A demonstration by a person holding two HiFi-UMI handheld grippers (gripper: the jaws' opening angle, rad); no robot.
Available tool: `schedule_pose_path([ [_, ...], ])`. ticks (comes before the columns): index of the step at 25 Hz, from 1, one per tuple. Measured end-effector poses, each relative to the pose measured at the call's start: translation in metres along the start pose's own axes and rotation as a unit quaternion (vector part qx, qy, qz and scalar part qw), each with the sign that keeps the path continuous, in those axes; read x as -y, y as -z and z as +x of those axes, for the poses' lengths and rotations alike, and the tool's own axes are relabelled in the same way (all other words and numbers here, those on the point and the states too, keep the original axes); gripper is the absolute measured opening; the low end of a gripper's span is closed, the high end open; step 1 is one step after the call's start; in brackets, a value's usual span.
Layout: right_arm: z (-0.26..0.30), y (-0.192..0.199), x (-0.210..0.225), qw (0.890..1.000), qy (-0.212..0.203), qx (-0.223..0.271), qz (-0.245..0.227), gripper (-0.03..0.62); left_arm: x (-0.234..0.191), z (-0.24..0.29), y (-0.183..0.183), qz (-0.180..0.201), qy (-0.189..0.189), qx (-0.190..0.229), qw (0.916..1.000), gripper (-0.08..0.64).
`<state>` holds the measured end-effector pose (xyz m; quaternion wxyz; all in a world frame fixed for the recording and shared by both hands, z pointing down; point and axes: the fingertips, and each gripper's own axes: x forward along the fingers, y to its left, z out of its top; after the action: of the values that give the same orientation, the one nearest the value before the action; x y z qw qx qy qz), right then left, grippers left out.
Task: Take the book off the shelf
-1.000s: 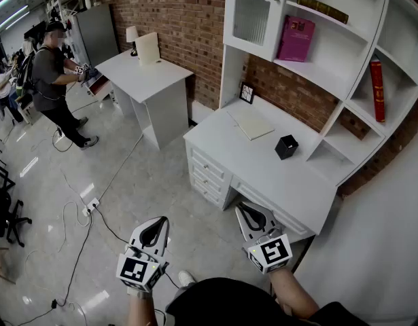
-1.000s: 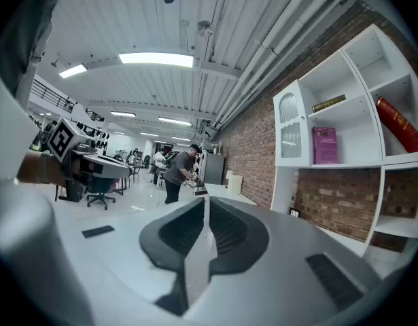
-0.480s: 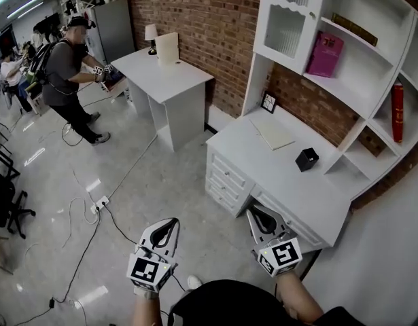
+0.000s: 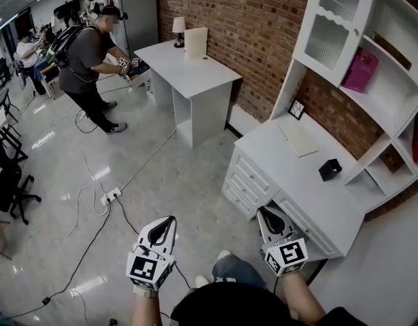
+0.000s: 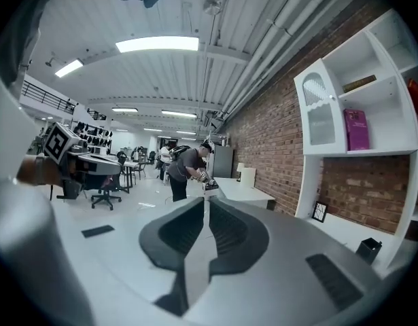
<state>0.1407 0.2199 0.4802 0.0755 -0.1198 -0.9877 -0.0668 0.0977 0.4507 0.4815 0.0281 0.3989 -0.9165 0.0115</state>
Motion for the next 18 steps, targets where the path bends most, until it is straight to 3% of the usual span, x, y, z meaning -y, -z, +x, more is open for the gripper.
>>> schedule_pose_path([
  [8,0.068,0.005,0.023,1.000,-0.002,0.005,0.004,0.034,-0.044,0.049,0.005,0.005,-0.002,-0.008,1.0000,0.008],
  [13,0.124,0.009,0.061,1.000,0.008,0.000,-0.012,0.034,-0.073,0.114,0.004,0.015,0.009,-0.017,0.9997,0.008],
  [18,0.180,0.006,0.102,1.000,0.015,-0.002,0.003,0.034,-0.096,0.183,-0.004,0.023,0.032,-0.023,0.9990,0.008],
])
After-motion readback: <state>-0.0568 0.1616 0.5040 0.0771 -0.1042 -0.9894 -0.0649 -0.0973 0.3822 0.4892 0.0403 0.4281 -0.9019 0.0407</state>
